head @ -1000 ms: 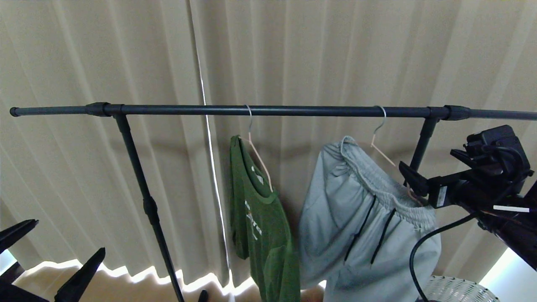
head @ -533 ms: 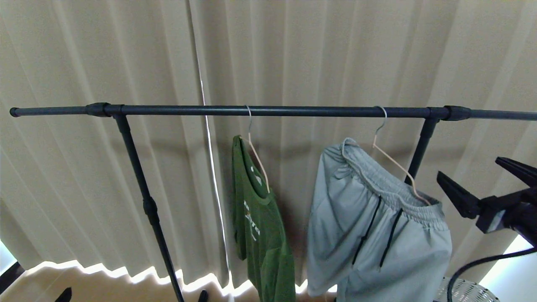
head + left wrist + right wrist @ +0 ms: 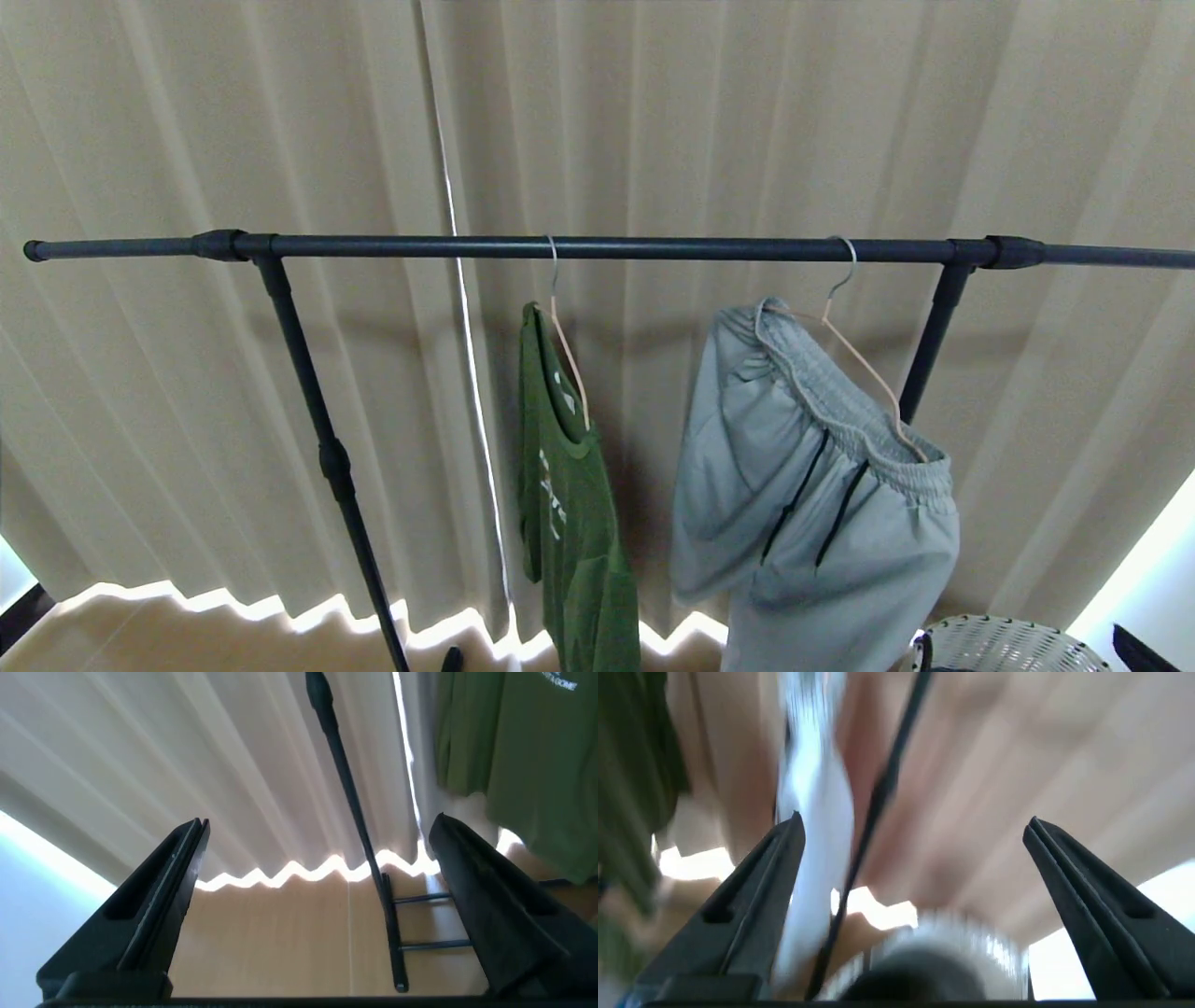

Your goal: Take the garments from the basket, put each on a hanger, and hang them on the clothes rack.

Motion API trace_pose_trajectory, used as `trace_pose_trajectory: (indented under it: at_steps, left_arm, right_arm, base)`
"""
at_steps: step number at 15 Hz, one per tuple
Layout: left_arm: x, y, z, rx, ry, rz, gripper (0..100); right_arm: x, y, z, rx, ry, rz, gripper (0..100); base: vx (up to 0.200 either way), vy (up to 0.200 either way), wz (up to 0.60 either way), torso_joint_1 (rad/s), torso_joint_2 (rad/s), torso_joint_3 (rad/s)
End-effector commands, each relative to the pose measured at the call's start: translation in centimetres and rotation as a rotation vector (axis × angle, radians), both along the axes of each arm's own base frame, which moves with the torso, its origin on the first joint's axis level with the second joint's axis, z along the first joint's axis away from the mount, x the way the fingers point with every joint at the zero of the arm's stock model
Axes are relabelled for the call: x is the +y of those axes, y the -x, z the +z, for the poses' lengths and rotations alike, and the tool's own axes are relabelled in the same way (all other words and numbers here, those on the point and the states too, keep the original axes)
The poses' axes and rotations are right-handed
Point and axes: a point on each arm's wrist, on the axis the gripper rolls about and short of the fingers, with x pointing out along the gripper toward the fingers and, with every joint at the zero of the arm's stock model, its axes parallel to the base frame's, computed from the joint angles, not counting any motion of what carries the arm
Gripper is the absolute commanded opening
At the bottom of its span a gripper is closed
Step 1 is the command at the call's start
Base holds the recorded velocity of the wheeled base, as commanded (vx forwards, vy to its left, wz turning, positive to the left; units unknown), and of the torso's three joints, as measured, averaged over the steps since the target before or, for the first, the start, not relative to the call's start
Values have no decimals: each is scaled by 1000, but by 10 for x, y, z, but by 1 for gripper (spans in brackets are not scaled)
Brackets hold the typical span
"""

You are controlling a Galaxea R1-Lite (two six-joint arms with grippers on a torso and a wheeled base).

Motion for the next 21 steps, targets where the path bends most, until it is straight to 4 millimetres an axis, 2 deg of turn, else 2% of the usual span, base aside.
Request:
trace_pose_trajectory:
  at_steps: [1,8,10,13,15,16,19,21]
  left_arm:
    - [0,2,-2,-19,1,-6,100]
    - [1,0,-8,0,19,-53,100]
    - [-1,-1,-10,-13,109,-119,100]
    - [-2,-1,-10,-22,140,-77,100]
    - [-4,1,-10,-57,132,-6,100]
    - [-5,6,-11,-122,132,-23,100]
    - [-4,6,-11,-125,148,22,100]
    - [-4,6,-12,-130,181,31,100]
  right_arm:
    - [-9,35,-15,-56,-39,-98,100]
    - [-10,52,-40,-29,-38,-209,100]
    - [-10,56,-46,-62,-74,-237,100]
    - [-10,64,-48,-149,-116,-230,100]
    - [-8,66,-49,-170,-137,-208,100]
    - [-6,69,-51,-200,-167,-143,100]
    - [-4,64,-61,-185,-200,-73,100]
    - [-3,62,-60,-231,-211,-28,100]
  base:
    - [0,0,0,0,0,0]
    - [0,0,0,0,0,0]
    - [0,0,0,0,0,0]
    - [0,0,0,0,0,0]
    - [0,0,0,0,0,0]
    - [0,0,0,0,0,0]
    - [0,0,0,0,0,0]
    - [0,0,0,0,0,0]
